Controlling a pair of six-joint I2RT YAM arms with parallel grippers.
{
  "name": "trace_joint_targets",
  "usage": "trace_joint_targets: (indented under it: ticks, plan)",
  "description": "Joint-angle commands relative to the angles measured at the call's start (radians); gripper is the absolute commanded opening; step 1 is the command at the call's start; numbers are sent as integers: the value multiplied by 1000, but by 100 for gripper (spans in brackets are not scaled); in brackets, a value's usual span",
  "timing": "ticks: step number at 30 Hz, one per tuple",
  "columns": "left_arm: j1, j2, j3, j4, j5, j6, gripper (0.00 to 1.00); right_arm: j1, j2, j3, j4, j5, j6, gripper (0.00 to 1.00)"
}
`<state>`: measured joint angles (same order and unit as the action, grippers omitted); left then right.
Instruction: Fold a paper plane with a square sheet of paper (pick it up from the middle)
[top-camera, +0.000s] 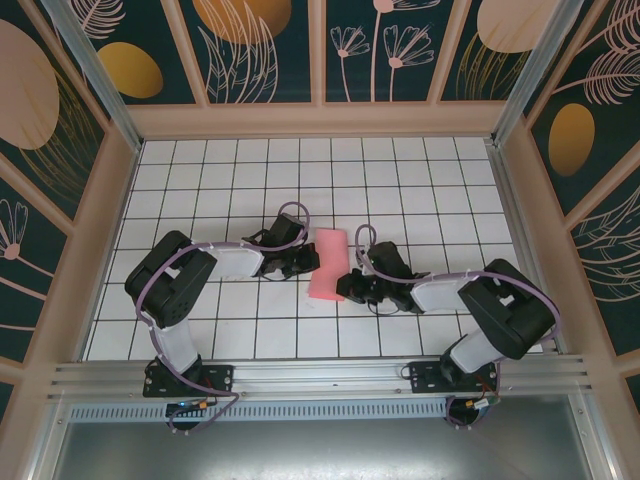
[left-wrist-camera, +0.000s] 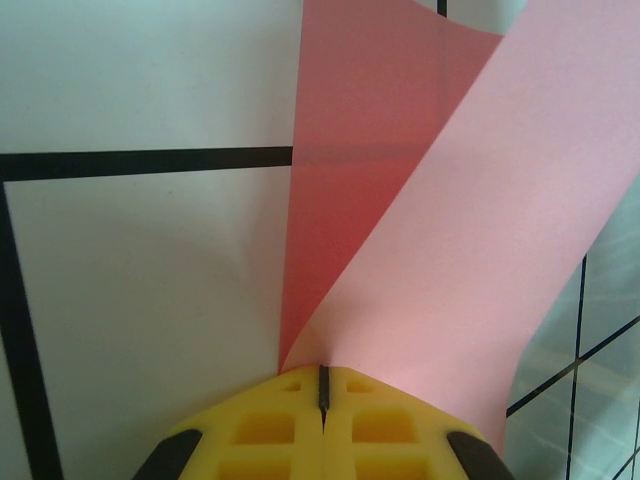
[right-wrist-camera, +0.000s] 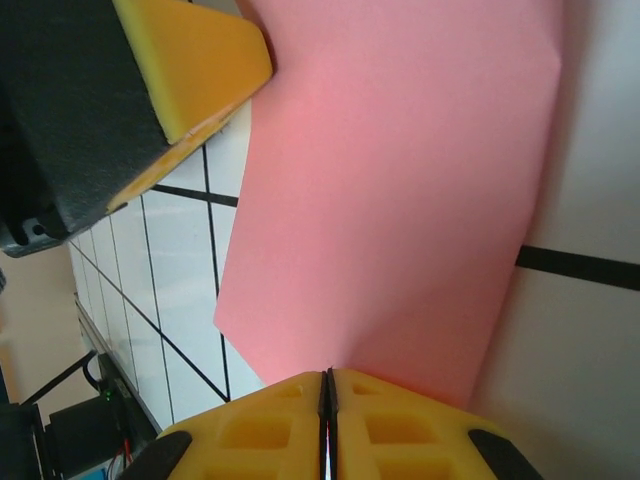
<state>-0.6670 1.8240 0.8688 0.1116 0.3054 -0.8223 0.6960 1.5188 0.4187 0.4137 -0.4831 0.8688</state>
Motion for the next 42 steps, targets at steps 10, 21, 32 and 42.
trace_joint_targets:
  ticks: [10,21,32,42]
  plan:
    - [-6,34,-32,-92,-40,25,0,17,-38,-12,-75,46,-1,13]
    - [-6,37,-29,-92,-39,26,0,28,-37,-8,-85,29,-9,13]
    - [-6,37,-31,-93,-42,28,0,51,-52,45,-323,121,-37,13]
    - [-6,36,-33,-94,-40,36,0,-135,-159,137,-150,78,-43,14]
